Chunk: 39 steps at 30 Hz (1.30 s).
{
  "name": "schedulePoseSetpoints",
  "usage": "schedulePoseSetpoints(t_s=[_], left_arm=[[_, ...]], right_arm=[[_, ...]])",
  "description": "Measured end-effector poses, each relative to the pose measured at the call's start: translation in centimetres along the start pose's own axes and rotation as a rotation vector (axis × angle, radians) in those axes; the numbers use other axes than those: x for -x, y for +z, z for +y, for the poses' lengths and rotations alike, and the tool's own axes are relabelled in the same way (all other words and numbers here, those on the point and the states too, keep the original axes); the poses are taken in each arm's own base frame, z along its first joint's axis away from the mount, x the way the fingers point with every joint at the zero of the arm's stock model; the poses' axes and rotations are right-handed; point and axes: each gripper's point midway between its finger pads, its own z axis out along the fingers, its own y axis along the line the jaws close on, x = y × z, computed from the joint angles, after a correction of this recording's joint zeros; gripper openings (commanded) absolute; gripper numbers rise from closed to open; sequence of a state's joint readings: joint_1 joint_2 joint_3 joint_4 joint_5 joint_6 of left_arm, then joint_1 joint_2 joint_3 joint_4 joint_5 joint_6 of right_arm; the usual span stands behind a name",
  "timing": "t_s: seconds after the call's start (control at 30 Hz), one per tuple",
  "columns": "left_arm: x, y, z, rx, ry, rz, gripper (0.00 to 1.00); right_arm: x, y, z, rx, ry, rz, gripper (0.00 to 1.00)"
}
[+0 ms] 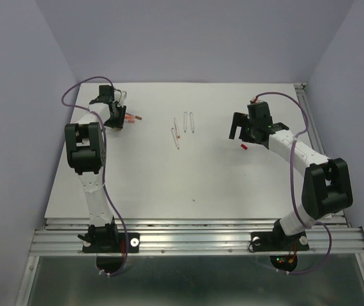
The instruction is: Open the pen caps
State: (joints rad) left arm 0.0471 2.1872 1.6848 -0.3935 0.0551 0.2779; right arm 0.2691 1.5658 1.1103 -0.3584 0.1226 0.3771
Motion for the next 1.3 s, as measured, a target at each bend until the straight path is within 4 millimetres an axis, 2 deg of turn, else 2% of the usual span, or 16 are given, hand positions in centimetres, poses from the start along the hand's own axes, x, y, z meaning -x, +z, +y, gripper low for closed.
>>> schedulePoseSetpoints(t_s=[0.23, 0.4, 0.47, 0.63, 0.73, 0.83, 0.9, 1.0, 1.1, 1.17, 1.2, 1.3], left_arm=[[0.0, 0.1, -0.5, -0.01, -0.033, 0.002, 0.33], [0.0, 0.1, -0.9, -0.004, -0.045, 0.005, 0.16], [-0.1, 0.1, -1.0, 0.001, -0.054, 0.005, 0.0], [-0.5, -0.1, -1.2, 0.022, -0.123, -0.019, 0.0], [-2.3, -1.3, -2.2, 0.023, -0.177, -0.019, 0.0], [-5.6, -3.4, -3.9, 0.04, -0.237, 0.004, 0.0], [-7.4, -5.2, -5.9, 0.034, -0.268, 0.018, 0.0], [-7.9, -7.8, -7.7, 0.038, -0.34, -0.02, 0.0], [-5.7, -11.2, -9.6, 0.006, -0.415, -0.13, 0.0], [-4.2, -13.3, -10.6, 0.001, -0.453, -0.213, 0.0], [-3.2, -14.9, -11.9, -0.018, -0.462, -0.268, 0.0], [-0.8, -19.8, -17.2, -0.141, -0.504, -0.41, 0.0]], right_arm=[[0.0, 0.0, 0.1, 0.004, 0.0, 0.001, 1.0], [0.0, 0.0, 0.1, 0.008, 0.0, 0.003, 1.0], [-0.1, 0.0, 0.2, 0.01, 0.001, 0.004, 1.0], [0.0, 0.0, 0.6, 0.031, 0.009, 0.003, 1.0], [-0.1, -0.1, 1.2, 0.062, 0.009, 0.012, 1.0], [-0.2, -0.3, 2.1, 0.114, 0.009, 0.018, 1.0], [-0.5, -0.8, 2.8, 0.163, 0.005, 0.025, 1.0], [-1.1, -2.1, 4.4, 0.253, -0.014, 0.028, 1.0], [-1.4, -4.2, 7.0, 0.369, -0.055, 0.008, 1.0], [-2.1, -6.2, 10.4, 0.505, -0.108, 0.002, 1.0], [-2.8, -7.5, 12.5, 0.583, -0.144, 0.002, 1.0], [-4.9, -10.6, 17.0, 0.762, -0.226, 0.02, 1.0]])
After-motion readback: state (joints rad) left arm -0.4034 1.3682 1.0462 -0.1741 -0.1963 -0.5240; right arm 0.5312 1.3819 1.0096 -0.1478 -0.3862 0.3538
